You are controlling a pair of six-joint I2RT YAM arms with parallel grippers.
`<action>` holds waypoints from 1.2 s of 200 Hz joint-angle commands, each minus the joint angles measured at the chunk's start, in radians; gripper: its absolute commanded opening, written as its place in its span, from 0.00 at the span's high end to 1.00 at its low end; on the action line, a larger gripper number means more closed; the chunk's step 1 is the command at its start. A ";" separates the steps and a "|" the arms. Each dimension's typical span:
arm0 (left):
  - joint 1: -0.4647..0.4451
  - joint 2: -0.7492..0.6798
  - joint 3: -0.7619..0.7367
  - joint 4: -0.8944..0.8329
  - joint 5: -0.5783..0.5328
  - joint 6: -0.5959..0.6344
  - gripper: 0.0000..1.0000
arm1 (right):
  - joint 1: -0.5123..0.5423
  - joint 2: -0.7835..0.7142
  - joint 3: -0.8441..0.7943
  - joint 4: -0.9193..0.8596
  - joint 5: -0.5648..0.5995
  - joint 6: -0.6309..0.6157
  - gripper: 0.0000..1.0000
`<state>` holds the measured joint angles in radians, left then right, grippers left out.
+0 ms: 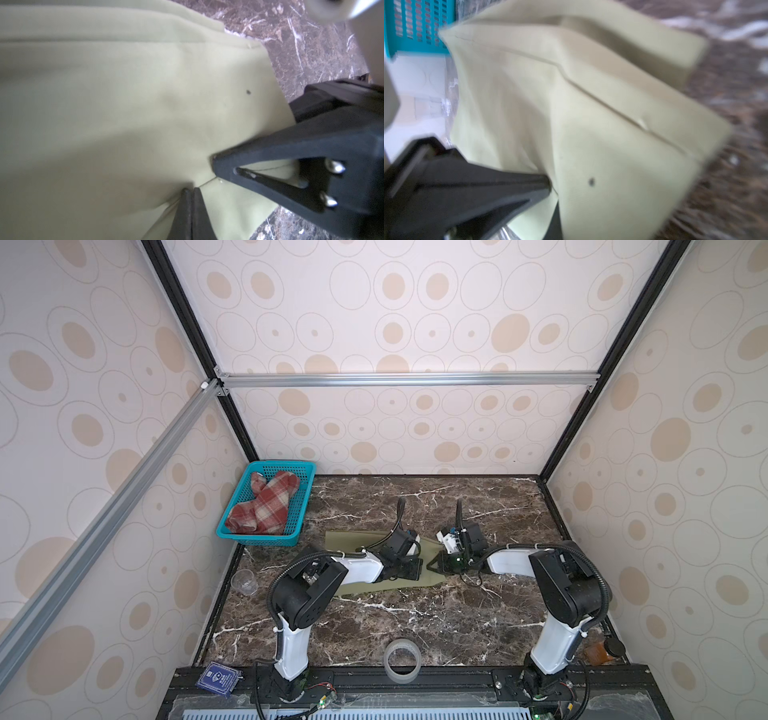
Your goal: Fold and stack the skirts
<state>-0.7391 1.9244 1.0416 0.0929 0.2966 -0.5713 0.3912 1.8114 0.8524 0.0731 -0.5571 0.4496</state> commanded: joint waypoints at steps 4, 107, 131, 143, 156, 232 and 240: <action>-0.009 -0.009 -0.011 -0.041 -0.023 0.007 1.00 | 0.008 0.010 -0.040 -0.095 0.021 0.007 1.00; 0.019 -0.103 -0.014 -0.085 -0.061 0.039 1.00 | -0.008 -0.119 0.125 -0.509 0.245 -0.110 1.00; 0.037 -0.120 -0.040 -0.093 -0.058 0.046 1.00 | -0.011 -0.140 0.155 -0.589 0.312 -0.132 1.00; 0.047 -0.130 -0.055 -0.096 -0.058 0.049 1.00 | -0.011 -0.151 0.166 -0.616 0.335 -0.140 1.00; 0.055 -0.139 -0.073 -0.101 -0.058 0.056 1.00 | -0.013 -0.160 0.178 -0.641 0.353 -0.145 1.00; 0.064 -0.164 -0.125 -0.147 -0.096 0.093 1.00 | -0.015 -0.196 0.259 -0.776 0.486 -0.188 1.00; 0.064 -0.163 -0.129 -0.138 -0.089 0.089 1.00 | -0.014 -0.200 0.267 -0.787 0.494 -0.189 1.00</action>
<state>-0.6800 1.7847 0.9295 -0.0231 0.2211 -0.5045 0.3801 1.6573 1.0798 -0.6308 -0.1341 0.2893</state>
